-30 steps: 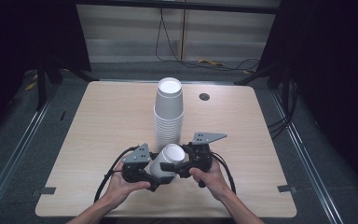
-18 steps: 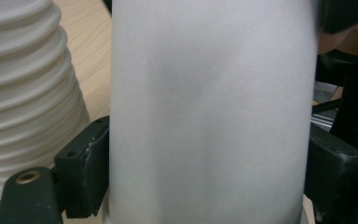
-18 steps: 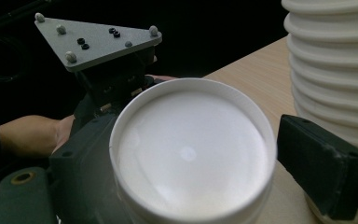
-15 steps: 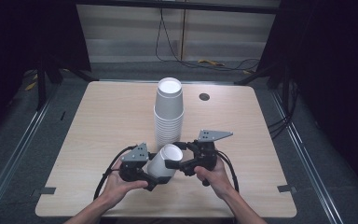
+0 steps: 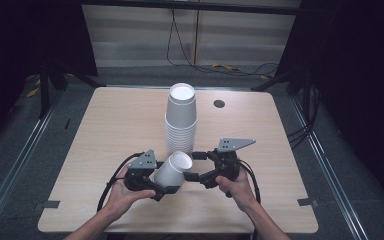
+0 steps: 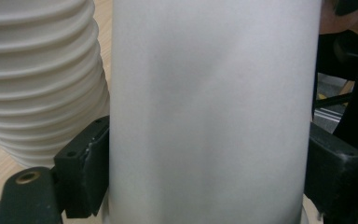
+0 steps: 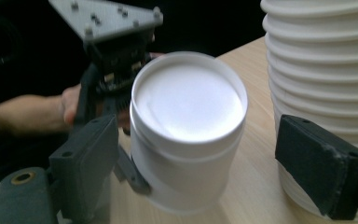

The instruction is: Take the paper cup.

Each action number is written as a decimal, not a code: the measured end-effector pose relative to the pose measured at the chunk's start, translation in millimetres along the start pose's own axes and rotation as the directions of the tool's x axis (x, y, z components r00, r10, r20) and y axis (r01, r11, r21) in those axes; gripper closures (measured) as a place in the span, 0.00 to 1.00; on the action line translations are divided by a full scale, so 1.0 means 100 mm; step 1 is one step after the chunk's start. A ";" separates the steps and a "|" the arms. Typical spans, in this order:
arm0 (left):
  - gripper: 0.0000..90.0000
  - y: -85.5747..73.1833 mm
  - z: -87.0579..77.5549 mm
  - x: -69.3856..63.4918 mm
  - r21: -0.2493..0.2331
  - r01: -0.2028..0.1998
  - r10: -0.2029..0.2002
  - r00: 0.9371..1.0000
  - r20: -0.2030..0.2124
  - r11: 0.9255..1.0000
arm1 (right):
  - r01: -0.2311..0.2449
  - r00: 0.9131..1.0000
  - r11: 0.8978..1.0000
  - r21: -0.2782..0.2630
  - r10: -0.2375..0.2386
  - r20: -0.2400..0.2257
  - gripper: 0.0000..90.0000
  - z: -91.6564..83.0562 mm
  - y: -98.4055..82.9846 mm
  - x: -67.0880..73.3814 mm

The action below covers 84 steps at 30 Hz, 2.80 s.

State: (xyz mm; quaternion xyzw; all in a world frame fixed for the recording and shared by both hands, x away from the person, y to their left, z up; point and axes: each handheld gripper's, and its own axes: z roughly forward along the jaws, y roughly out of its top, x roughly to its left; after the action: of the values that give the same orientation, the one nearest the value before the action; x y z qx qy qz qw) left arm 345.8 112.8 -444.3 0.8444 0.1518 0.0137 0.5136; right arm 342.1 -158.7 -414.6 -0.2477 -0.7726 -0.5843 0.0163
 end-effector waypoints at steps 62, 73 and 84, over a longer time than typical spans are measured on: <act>0.18 -0.01 0.14 -0.06 0.344 -0.108 0.120 0.993 -0.015 0.933 | 0.209 0.966 0.856 0.473 -0.256 0.037 0.19 0.21 -0.01 0.15; 0.18 0.01 0.18 -0.13 0.395 -0.155 0.161 0.987 0.017 0.906 | 0.242 0.956 0.790 0.563 -0.292 -0.001 0.18 0.31 -0.04 0.18; 0.18 0.03 0.27 -0.21 0.443 -0.197 0.204 0.978 0.033 0.874 | 0.257 0.955 0.751 0.609 -0.292 -0.043 0.18 0.38 -0.10 0.18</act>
State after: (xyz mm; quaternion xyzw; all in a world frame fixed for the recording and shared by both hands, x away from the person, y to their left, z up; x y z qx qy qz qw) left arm 331.2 82.6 -451.9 0.9502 0.0664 0.0381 0.3019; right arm 332.8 -119.5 -429.6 -0.1291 -0.9470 -0.2940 -0.0122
